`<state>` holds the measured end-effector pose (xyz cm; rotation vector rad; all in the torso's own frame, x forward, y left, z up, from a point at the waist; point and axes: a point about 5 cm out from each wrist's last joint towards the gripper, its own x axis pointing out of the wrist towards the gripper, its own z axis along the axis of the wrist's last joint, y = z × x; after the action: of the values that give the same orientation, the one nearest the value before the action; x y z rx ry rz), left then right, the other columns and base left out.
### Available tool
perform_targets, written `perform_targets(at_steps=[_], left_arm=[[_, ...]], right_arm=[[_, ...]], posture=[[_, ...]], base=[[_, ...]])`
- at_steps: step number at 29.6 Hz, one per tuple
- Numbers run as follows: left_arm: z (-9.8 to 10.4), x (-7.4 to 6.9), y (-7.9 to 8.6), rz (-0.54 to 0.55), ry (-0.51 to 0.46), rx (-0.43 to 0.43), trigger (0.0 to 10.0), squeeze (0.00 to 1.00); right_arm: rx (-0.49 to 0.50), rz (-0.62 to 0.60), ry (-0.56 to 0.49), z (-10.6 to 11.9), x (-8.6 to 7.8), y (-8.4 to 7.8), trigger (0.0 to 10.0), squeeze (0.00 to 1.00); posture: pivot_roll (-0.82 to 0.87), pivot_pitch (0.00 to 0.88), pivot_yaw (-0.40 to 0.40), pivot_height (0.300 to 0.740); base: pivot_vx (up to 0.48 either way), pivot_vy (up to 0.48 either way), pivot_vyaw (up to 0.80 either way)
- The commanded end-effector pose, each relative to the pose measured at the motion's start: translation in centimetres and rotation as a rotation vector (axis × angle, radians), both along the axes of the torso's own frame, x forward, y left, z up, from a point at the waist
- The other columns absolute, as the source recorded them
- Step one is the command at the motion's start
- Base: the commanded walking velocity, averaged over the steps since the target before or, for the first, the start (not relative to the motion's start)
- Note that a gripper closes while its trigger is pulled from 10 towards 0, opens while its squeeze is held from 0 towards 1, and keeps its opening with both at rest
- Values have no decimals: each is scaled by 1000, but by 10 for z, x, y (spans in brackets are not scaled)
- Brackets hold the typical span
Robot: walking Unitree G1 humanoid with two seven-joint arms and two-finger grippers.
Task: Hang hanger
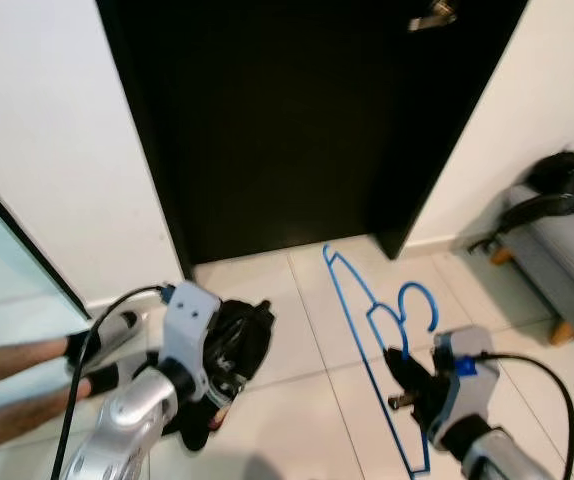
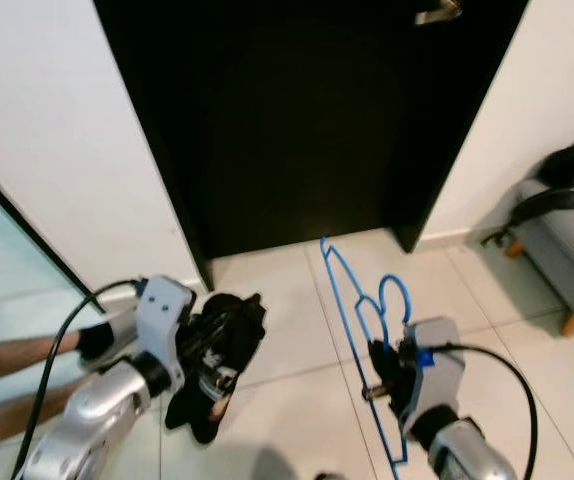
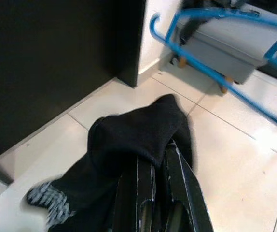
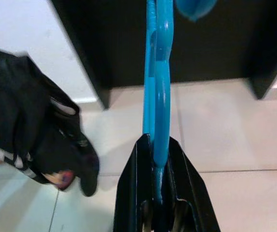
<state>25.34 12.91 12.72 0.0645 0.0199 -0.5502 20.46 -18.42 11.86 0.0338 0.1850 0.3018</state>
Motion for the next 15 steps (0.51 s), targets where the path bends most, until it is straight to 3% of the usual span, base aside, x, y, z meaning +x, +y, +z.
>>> perform_targets(at_steps=[1, 8, 15], left_arm=[[-4, -2, 2, -16, 18, 23, 10000, 0], [-3, -1, -4, -69, 5, 49, 10000, 0], [10, 16, -9, -182, -29, 49, 10000, 0]], right_arm=[[20, 14, 33, -5, -5, 3, 10000, 0], [23, 36, 41, -5, -4, 4, 10000, 0], [59, 105, 37, 2, -2, 0, 10000, 0]], posture=[[-13, 194, 1, 740], [-20, 197, -6, 740], [-32, 196, -5, 740]], base=[[0, 0, -781], [0, 0, -787], [0, 0, -788]])
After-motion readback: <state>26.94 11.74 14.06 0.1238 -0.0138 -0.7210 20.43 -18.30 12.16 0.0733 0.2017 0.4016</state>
